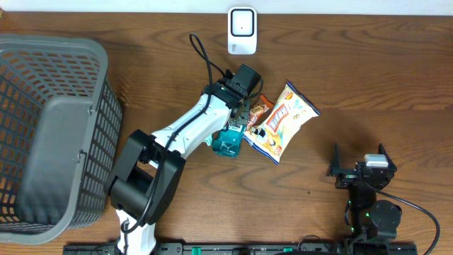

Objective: Scan the item barcode
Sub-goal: 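Carry the orange box over the items toward the scanner with the left gripper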

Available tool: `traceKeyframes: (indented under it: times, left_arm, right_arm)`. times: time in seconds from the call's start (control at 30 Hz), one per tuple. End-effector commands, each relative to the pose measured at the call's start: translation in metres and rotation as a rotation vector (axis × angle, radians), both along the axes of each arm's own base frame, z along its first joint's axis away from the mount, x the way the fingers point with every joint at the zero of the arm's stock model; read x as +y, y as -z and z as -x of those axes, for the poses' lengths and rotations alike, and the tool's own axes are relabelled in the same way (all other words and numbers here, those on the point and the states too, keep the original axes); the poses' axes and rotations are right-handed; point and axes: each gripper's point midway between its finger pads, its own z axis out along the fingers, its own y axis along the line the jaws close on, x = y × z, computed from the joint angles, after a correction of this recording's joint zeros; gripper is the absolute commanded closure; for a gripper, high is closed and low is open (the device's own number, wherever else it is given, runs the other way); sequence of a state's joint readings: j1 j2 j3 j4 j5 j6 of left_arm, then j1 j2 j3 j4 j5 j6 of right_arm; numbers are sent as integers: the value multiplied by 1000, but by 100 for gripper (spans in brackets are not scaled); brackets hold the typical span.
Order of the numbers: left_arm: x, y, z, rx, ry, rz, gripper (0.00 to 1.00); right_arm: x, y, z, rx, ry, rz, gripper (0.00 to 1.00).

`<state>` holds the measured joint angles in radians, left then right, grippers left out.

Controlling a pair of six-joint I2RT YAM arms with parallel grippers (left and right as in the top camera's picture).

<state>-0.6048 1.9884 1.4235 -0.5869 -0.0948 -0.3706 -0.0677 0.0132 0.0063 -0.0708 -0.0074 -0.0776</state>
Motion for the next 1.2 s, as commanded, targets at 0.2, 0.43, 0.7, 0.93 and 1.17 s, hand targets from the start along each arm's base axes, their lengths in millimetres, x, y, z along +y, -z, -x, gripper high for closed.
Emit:
traceKeyframes:
  times: [0.2,0.43,0.7,0.93,1.17]
  left_arm:
    - [5,18,8,41,3,-38,11]
    - [-2,-18,-4,-40,11,7,2]
    - [18,-107,-29,-295,-63,-23,2]
    - [54,-271,-28,-678,-159,41,1]
    - [87,-427,16,-1069,-193,248,1]
  right_arm:
    - [2,2,0,6,-7,9,1]
    - [2,2,0,6,-7,9,1]
    - [2,2,0,6,-7,9,1]
    - [2,2,0,6,-7,9,1]
    - [2,2,0,6,-7,9,1]
